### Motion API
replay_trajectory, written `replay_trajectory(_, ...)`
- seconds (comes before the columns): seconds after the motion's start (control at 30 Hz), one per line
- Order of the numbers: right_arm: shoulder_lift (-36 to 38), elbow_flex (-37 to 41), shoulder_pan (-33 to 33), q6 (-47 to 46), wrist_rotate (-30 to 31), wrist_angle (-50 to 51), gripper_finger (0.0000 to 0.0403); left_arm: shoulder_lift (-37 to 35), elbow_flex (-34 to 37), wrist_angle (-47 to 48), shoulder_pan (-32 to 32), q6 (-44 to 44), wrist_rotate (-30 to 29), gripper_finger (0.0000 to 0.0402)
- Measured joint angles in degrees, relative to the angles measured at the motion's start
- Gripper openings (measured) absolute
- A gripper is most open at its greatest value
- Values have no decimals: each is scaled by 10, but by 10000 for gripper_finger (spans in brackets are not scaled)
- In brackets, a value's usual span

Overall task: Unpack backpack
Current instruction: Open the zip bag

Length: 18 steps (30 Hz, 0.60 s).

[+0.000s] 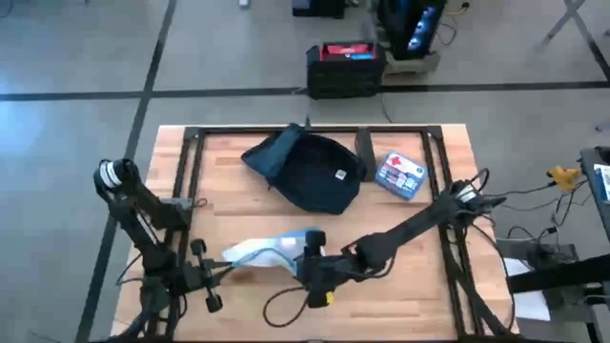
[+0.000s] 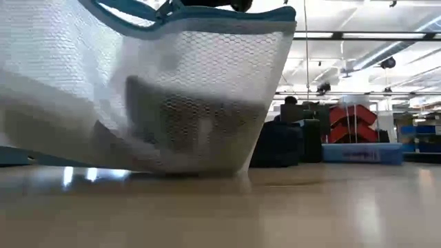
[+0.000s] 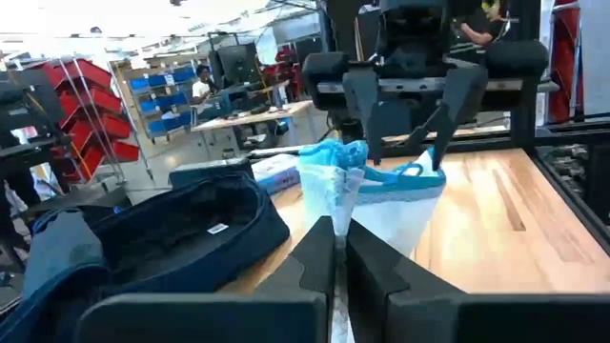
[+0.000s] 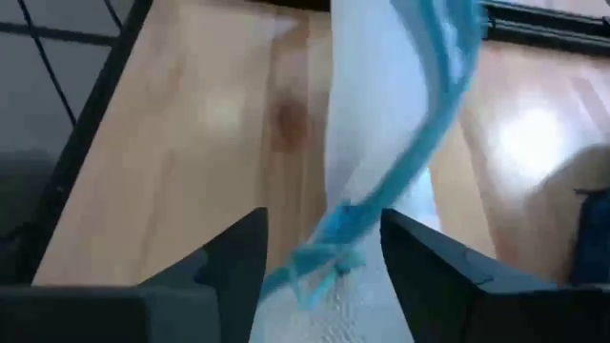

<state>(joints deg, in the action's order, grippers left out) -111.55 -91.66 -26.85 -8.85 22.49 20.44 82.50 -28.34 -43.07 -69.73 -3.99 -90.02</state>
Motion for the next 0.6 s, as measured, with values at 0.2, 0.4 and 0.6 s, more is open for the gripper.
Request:
replay_trajectory(0.2, -11, -2, 1, 13, 20, 7, 82, 0, 0, 0, 0, 0, 0, 0)
replay_trajectory(0.4, -7, -14, 0, 35, 30, 22, 10, 0, 0, 0, 0, 0, 0, 0)
replay_trajectory(0.6, -7, -50, -1, 28, 30, 130, 3, 0, 0, 1, 0, 0, 0, 0)
